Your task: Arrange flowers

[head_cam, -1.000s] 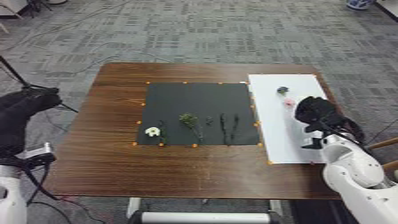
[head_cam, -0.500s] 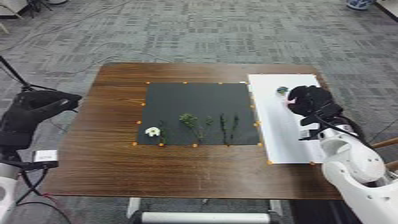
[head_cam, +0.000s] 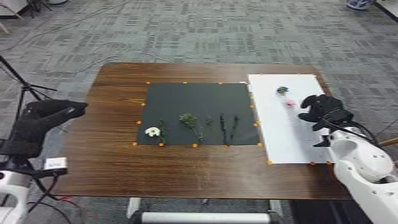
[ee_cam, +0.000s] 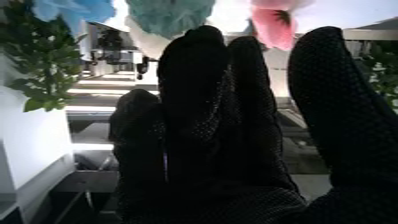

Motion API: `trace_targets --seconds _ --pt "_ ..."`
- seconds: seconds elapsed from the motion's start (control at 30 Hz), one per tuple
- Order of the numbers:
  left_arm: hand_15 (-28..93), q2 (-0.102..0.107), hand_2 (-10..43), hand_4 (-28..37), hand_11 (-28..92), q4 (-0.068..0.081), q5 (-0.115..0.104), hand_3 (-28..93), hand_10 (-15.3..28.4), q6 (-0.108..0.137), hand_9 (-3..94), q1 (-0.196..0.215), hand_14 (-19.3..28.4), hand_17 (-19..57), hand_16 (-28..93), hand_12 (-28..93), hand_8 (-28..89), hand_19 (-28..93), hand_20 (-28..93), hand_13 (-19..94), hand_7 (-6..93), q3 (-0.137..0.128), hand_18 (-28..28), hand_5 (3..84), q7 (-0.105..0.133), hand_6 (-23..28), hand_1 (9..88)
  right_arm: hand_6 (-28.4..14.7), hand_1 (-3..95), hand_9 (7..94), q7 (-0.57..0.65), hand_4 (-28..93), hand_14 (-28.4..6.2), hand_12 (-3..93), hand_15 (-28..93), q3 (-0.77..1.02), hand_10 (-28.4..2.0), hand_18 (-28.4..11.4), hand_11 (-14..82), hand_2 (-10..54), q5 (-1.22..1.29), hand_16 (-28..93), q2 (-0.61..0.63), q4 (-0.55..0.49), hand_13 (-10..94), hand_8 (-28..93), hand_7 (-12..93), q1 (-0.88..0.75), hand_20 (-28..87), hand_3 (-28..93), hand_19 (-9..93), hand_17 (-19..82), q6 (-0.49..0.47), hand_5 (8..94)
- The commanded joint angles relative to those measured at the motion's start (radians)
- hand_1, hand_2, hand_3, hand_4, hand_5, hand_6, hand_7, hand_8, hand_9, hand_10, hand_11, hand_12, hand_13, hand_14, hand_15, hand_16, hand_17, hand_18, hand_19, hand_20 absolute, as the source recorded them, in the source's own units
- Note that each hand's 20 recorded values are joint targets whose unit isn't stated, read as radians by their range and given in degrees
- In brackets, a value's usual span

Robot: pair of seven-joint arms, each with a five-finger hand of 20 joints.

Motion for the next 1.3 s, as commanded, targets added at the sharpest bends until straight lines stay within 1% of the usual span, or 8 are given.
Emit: trace_targets --seconds 0.03,0.23,0.83,0.97,1.03,1.1,1.17,1.3 --pt "28 -0.015 -1.0 -21.7 22 -0.001 -0.004 67 14.1 0.004 57.8 0.01 17.4 8.7 1 14 -9 22 24 48 22.1 0.015 14.2 59.3 0.001 -0.8 31.6 -0.5 40.7 68.4 0.0 -16 -6.5 23.2 53 0.027 -12.9 -16.0 19.4 -9.5 0.03 36 0.018 -0.022 79 -7 24 -0.013 50 69 91 51 0.011 59.1" --pt "28 -0.01 -1.1 -21.6 22 0.003 -0.002 67 14.1 -0.007 57.8 -0.002 17.3 8.7 1 14 -9 22 24 48 22.0 0.03 14.2 59.5 -0.003 -0.8 31.6 -0.5 40.2 68.5 0.009 -16 -6.7 23.2 53 0.015 -13.0 -15.9 19.6 -9.5 0.007 36 0.03 -0.007 79 -7 24 0.022 50 68 91 51 0.034 58.8" --pt "28 -0.021 -1.3 -21.8 22 -0.011 -0.007 67 14.3 -0.024 57.9 0.006 17.3 8.6 1 14 -9 22 24 48 21.8 0.019 14.2 59.7 -0.006 -1.0 31.4 0.0 38.3 66.9 -0.001 -16 -7.2 23.2 54 0.027 -13.3 -16.4 18.6 -9.5 -0.041 35 -0.023 0.071 79 -7 24 0.007 50 68 91 50 -0.069 57.6" --pt "28 -0.02 -1.4 -21.7 22 -0.007 -0.008 67 14.2 -0.024 57.8 -0.007 17.3 8.6 1 14 -9 22 24 48 21.8 0.031 14.2 59.8 -0.006 -1.0 31.4 0.0 40.9 69.2 -0.016 -16 -6.9 23.4 54 0.009 -12.9 -16.2 19.9 -9.5 -0.041 35 -0.034 0.079 79 -7 24 0.009 50 68 91 50 -0.064 58.4" --pt "28 -0.023 -1.4 -21.7 22 -0.01 -0.009 67 14.2 -0.024 57.8 -0.004 17.4 8.6 1 14 -9 22 24 48 21.8 0.031 14.2 59.7 -0.006 -1.0 31.4 -0.1 44.6 72.5 -0.022 -17 -6.5 23.2 54 -0.023 -12.7 -15.6 21.3 -9.5 -0.03 35 -0.037 0.101 80 -2 25 0.024 50 66 91 51 -0.001 61.1" --pt "28 -0.023 -1.4 -21.8 22 -0.007 -0.003 67 14.2 -0.024 57.9 -0.007 17.3 8.6 1 14 -9 22 24 48 21.8 0.031 14.2 59.7 -0.009 -1.0 31.5 -0.3 51.6 78.2 -0.044 -17 -6.0 30.9 55 -0.038 -11.2 -15.1 16.4 -9.5 -0.005 35 -0.036 0.111 82 10 24 0.034 49 60 92 52 0.048 64.9" --pt "28 -0.019 -1.3 -21.9 22 0.001 -0.005 67 14.2 -0.018 57.8 -0.008 17.3 8.6 1 14 -9 22 24 48 21.8 0.025 14.3 59.7 -0.011 -1.0 31.5 -0.2 58.1 85.8 -0.057 -17 -4.8 38.5 54 -0.06 -9.1 -14.6 9.3 -9.5 0.039 35 -0.028 0.115 86 14 24 0.052 49 56 93 55 0.116 71.8" --pt "28 -0.004 -1.0 -22.0 22 0.03 -0.027 66 14.1 0.02 57.8 -0.004 17.4 8.6 1 14 -9 22 24 48 21.7 -0.011 14.3 59.8 -0.011 -0.7 31.7 -0.2 60.6 90.3 -0.055 -18 -3.8 37.8 53 -0.087 -8.8 -13.9 11.0 -9.5 0.125 37 0.01 0.052 89 13 24 0.091 50 57 93 58 0.182 76.8"
